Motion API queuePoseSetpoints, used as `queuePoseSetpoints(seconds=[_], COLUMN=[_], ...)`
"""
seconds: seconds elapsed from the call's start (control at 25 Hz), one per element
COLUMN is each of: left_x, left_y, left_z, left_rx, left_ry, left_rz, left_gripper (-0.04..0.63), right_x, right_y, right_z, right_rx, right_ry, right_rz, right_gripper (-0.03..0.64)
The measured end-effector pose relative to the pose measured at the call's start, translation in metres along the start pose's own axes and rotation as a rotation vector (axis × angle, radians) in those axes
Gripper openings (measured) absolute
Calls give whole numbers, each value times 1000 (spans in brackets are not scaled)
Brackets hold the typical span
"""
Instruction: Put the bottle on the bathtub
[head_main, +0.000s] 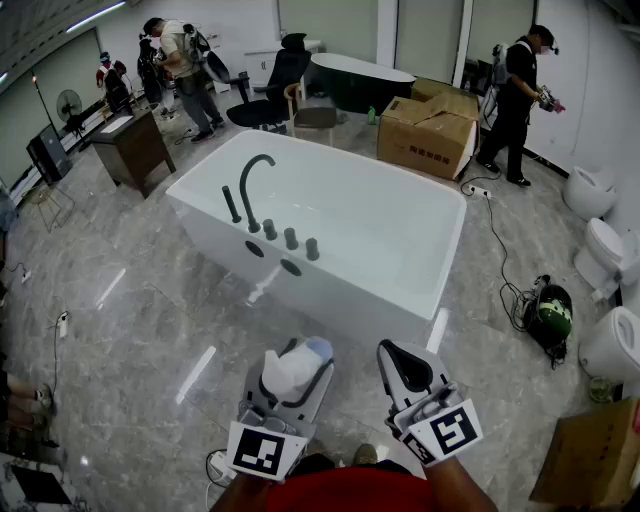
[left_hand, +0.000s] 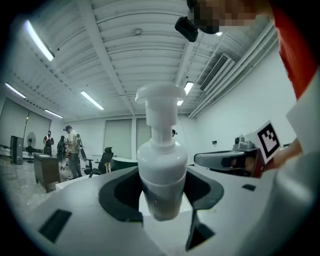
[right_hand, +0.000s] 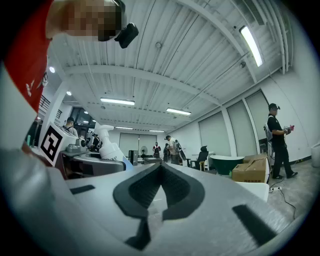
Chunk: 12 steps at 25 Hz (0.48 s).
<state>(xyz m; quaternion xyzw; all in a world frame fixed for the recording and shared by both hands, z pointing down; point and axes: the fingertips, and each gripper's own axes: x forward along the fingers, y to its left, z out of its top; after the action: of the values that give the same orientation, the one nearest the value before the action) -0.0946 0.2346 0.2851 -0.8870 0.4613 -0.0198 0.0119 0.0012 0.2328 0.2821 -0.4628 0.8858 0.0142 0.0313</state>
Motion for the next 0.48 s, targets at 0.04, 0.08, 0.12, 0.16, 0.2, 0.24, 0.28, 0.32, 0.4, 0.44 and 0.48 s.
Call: queuePoseSetpoints(seconds=[0.04, 0.08, 0.12, 0.16, 0.2, 0.24, 0.28, 0.32, 0.4, 0.44, 0.48], left_x=[0, -1, -1, -1, -1, -1, -1, -2, -3, -3, -4], left_y=[1, 1, 1, 2, 2, 3, 5, 7, 13, 16, 20], left_z=[0, 0, 0, -1, -1, -1, -1, 0, 0, 0, 0], left_rx=[-1, -1, -2, -2, -3, -4, -4, -3, -1, 1, 2], left_ry=[-1, -1, -2, -3, -3, -5, -7, -10, -15, -18, -20], left_rz=[-2, -4, -6, -8, -9, -11, -12, -13, -15, -16, -18], left_gripper=[230, 230, 230, 230, 230, 230, 230, 230, 230, 230, 230], right_x=[1, 2, 2, 3, 4, 5, 7, 9, 15, 18, 21], right_y=[1, 2, 3, 3, 4, 5, 6, 7, 10, 11, 13], right_z=[0, 0, 0, 0, 0, -1, 0, 0, 0, 0, -1], right_rx=[-2, -3, -5, -6, -7, -5, 0, 6, 14, 15, 14], right_ry=[0, 0, 0, 0, 0, -1, -4, -8, -11, -9, -6], right_rz=[-1, -1, -1, -1, -1, 0, 2, 5, 4, 2, 0], right_gripper=[5, 5, 5, 5, 5, 5, 5, 5, 5, 5, 5])
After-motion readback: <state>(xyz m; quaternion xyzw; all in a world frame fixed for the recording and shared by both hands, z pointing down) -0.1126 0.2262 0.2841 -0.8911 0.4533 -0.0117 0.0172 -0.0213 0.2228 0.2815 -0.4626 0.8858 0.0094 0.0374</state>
